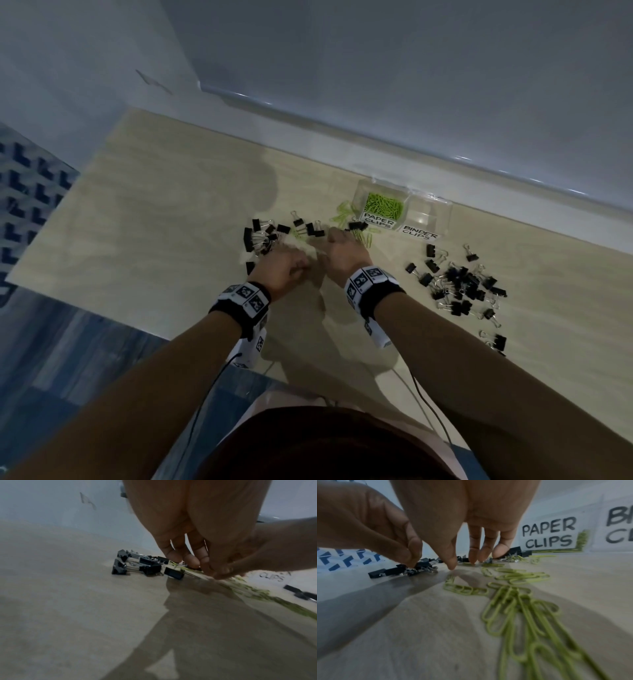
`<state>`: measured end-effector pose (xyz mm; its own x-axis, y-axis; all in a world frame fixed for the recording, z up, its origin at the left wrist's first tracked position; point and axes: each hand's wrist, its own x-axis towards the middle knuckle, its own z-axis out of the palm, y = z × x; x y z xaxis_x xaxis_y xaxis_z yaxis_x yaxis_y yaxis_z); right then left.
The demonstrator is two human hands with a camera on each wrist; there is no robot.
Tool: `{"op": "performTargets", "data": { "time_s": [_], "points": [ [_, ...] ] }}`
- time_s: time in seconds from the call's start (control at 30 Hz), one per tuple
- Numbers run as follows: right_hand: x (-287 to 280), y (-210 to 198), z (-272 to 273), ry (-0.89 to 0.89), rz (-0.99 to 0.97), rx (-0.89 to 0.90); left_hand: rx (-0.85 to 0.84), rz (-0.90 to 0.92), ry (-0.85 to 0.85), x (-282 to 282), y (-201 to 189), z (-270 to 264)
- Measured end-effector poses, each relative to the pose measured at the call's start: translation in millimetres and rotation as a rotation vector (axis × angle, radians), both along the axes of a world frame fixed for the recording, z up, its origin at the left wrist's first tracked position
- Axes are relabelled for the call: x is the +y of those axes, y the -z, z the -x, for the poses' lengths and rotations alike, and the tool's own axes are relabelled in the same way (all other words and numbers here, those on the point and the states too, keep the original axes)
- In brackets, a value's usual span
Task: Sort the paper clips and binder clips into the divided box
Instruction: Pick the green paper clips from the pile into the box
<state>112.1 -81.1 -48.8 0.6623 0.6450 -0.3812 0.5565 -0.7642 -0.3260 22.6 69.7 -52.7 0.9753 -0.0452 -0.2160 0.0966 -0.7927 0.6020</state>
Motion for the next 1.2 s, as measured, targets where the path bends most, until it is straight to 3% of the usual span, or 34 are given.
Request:
{"op": "performTargets", "data": {
  "time_s": [0.1,0.17,0.37,0.57,0.77,1.03,1.2],
  "points": [
    [12.0,-4.7,-1.1,-0.067,0.143,-0.001,0.006,-0.064,0.119,-9.7,-1.4,2.2],
    [12.0,-7.3,0.2,-0.073,0.162,-0.026,-0.029,-0.072,0.083,-9.8,1.0,3.6],
    [-36.5,-8.9,11.4,-0.133,0.114,-0.16,-0.128,-0.085,-0.158,5.1,5.2,-12.3],
    [-86.2,-15.7,15.5,-0.068,0.003,-0.145,-0.101,-0.152,-0.054,-2.1,-1.8,-61.8],
    [-46.4,-24.9,-12.9,0.069,-0.132,-0.067,-0.014,-0.315,0.106,-13.9,2.1,-84.9],
    [-9.0,-22.2,-24.0,0.046,-0.018,-0.05,0.023,-0.497,0.03,3.2,9.6,-85.9],
    [-14.5,-13.9,-22.0,0.036,-0.069,-0.066,-0.059,-0.384,0.061,-7.4,4.6,-93.7]
  ]
}}
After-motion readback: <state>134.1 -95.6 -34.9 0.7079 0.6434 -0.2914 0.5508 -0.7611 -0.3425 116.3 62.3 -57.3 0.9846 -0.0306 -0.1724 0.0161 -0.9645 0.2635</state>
